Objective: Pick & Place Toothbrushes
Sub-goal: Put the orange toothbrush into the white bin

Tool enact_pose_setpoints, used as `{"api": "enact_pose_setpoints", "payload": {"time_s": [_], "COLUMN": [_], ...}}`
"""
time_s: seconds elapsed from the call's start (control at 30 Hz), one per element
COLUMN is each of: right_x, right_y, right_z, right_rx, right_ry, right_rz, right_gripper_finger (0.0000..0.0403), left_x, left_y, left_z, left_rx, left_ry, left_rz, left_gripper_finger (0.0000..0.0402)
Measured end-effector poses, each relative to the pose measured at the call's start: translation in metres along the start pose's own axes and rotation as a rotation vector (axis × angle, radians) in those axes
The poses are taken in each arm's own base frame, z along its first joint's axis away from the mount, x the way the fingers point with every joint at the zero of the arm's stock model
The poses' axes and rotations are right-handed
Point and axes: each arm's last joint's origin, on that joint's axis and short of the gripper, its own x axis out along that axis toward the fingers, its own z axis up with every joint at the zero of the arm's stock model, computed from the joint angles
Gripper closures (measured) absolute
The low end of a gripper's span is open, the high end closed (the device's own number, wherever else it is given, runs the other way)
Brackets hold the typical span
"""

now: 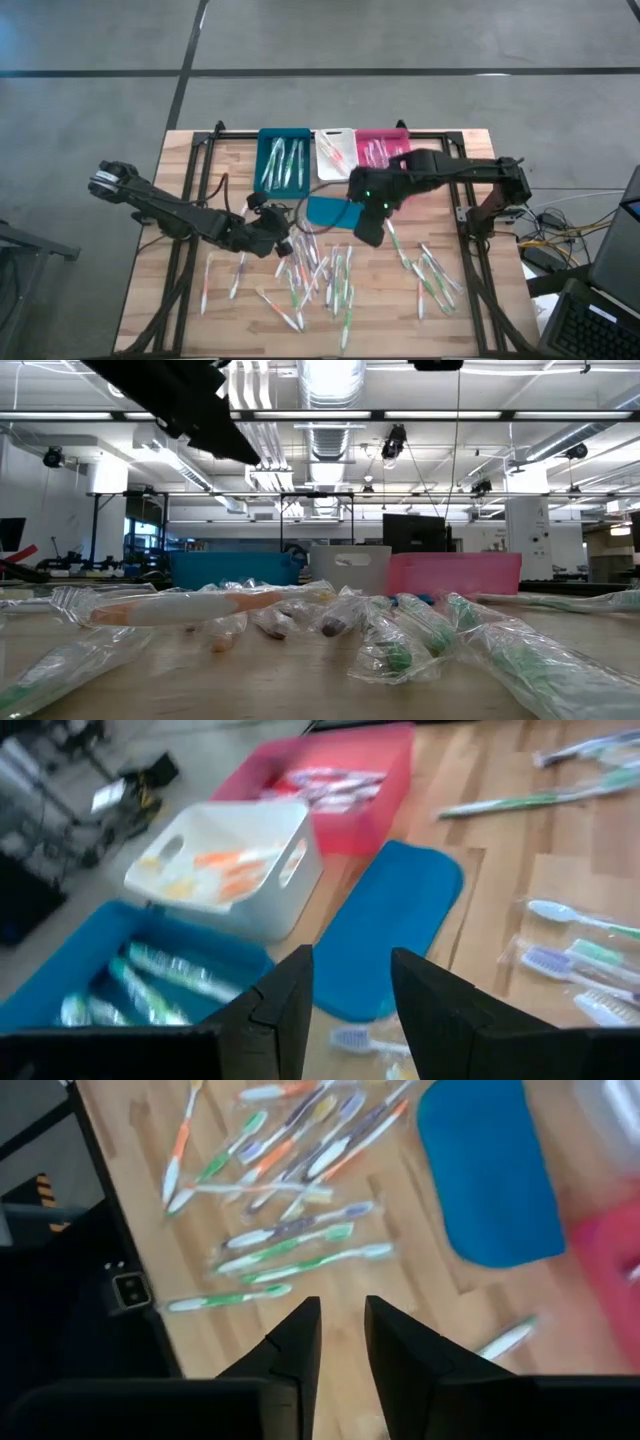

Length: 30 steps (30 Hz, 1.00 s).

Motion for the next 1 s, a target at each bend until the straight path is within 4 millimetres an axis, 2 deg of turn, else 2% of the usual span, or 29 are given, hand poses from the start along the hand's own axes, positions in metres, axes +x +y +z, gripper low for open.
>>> {"api": "enact_pose_setpoints", "payload": {"time_s": [0.13,0.33,0.5,0.73,1.0], "right_x": [0.004,0.007,0.008,0.009,0.008], "right_y": [0.016,0.039,0.057,0.08,0.099], "right_z": [-0.012,-0.031,-0.048,-0.075,-0.101], "right_rx": [0.027,0.089,0.148,0.217,0.299], "right_ry": [0.012,0.009,0.0,-0.039,-0.098], "right_rz": [-0.008,-0.025,-0.035,-0.062,-0.076], "right_gripper_finger": [0.032,0.0313,0.0307,0.03,0.0318], "left_x": [0.004,0.017,0.029,0.043,0.05], "left_y": [-0.001,0.005,0.017,0.035,0.046], "left_z": [0.005,0.01,0.012,0.014,0.019], "left_rx": [0.08,0.171,0.188,0.196,0.216], "left_ry": [-0.054,-0.136,-0.158,-0.146,-0.208], "left_rz": [-0.061,-0.241,-0.314,-0.302,-0.467], "left_gripper_finger": [0.0259,0.0259,0.0259,0.0259,0.0259]}}
